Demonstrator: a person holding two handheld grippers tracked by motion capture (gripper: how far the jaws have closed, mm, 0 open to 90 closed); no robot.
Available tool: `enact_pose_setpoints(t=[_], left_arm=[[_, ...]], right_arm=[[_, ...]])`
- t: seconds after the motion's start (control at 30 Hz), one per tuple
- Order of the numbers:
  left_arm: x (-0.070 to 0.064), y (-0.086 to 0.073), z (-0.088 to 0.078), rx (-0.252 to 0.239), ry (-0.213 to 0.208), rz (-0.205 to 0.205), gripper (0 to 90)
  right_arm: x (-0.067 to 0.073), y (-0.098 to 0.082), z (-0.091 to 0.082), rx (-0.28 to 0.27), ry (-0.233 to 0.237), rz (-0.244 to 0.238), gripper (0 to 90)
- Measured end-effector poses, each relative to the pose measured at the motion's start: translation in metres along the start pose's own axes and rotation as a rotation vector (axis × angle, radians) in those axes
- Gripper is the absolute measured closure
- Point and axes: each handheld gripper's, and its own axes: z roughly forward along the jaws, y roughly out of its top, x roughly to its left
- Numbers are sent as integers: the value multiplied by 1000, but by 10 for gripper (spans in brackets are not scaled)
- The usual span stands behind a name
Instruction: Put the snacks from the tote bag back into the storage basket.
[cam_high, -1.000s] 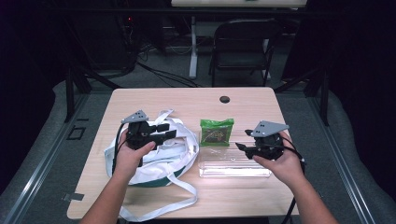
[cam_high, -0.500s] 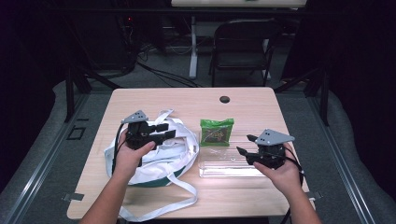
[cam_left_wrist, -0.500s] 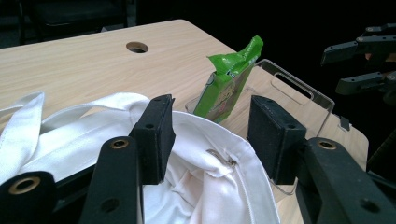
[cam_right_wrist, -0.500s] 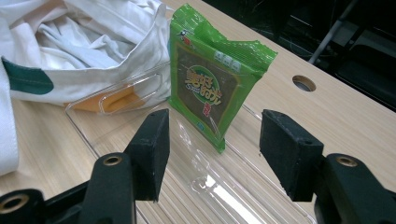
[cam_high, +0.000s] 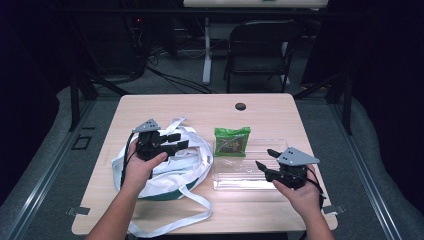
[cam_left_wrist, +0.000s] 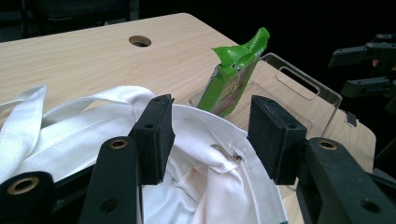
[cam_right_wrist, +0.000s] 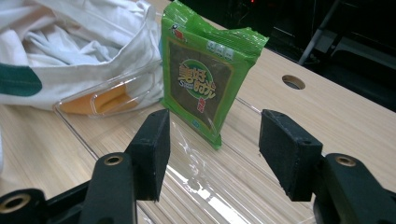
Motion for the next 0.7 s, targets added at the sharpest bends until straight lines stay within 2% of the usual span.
enact_pose_setpoints(t=[0.03,0.07,0.17,0.33,0.5,0.7], left_arm=[[0,0,0,0,0,0,503],[0,0,0,-3,2,-7,503],[1,0,0,-8,3,-8,503],[1,-1,-1,-10,9,-10,497],[2,-1,-3,-11,12,-6,489],[3,-1,-3,-8,18,-6,479]], right_arm=[[0,0,0,0,0,0,434],[1,-4,0,-9,9,23,434],[3,-8,1,-7,9,27,434],[9,-18,2,-28,8,61,477],[13,-20,6,-41,-4,59,491],[12,-22,7,-23,1,67,498]])
